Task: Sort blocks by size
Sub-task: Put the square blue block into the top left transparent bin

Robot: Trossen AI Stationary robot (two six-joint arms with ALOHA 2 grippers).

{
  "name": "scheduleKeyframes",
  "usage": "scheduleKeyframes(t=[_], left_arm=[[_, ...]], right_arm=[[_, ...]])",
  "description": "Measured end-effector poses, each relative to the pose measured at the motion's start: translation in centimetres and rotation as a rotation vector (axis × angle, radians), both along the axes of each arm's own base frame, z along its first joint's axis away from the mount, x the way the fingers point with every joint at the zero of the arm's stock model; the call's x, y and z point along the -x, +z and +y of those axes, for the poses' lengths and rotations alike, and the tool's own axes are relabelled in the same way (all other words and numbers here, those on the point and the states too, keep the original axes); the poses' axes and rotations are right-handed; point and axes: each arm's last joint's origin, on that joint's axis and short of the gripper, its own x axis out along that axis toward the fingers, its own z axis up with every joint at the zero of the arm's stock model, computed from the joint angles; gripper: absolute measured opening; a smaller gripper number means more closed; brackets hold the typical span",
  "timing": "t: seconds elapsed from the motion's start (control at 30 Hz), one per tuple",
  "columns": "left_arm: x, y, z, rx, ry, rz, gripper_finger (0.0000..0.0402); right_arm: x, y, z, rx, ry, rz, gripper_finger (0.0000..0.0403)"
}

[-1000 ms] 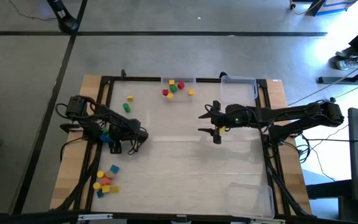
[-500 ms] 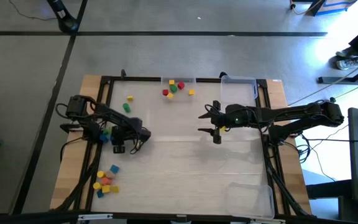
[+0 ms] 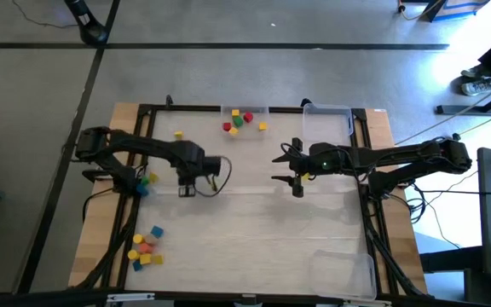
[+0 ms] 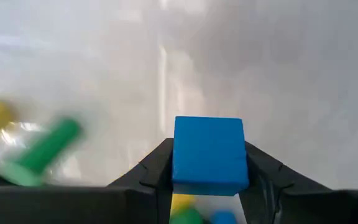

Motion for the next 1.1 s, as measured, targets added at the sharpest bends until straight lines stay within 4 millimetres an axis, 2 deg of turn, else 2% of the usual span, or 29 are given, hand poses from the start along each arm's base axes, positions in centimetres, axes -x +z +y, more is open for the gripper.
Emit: scheduleKeyframes(t=[0.13,0.3,0.43,0.63,0.77,1.1], left_arm=[[-1.2,2.6,1.9,-0.123,-0.020,-0.211,0.0127],[-2.7,4.8,4.8,-0.221,-0.035,-0.512,0.0127],[-3.9,5.8,7.1,-0.308,-0.060,-0.670,0.0129],[-5.4,6.5,10.7,-0.446,-0.037,-0.862,0.0130],[-6.1,6.1,13.0,-0.502,0.016,-0.936,0.0130],[-7.5,1.7,16.7,-0.514,0.107,-0.909,0.0131]], right_arm=[[0.0,0.0,0.0,0.004,-0.001,0.001,0.0250],[0.0,0.0,0.0,0.012,0.002,0.004,0.0250],[-0.2,-0.2,0.0,0.023,0.007,0.010,0.0250],[-1.2,-1.7,-0.2,0.053,-0.032,0.066,0.0250],[-2.0,-2.8,-0.4,0.108,-0.092,0.094,0.0250],[-3.2,-4.6,-0.5,0.144,-0.100,0.138,0.0250]])
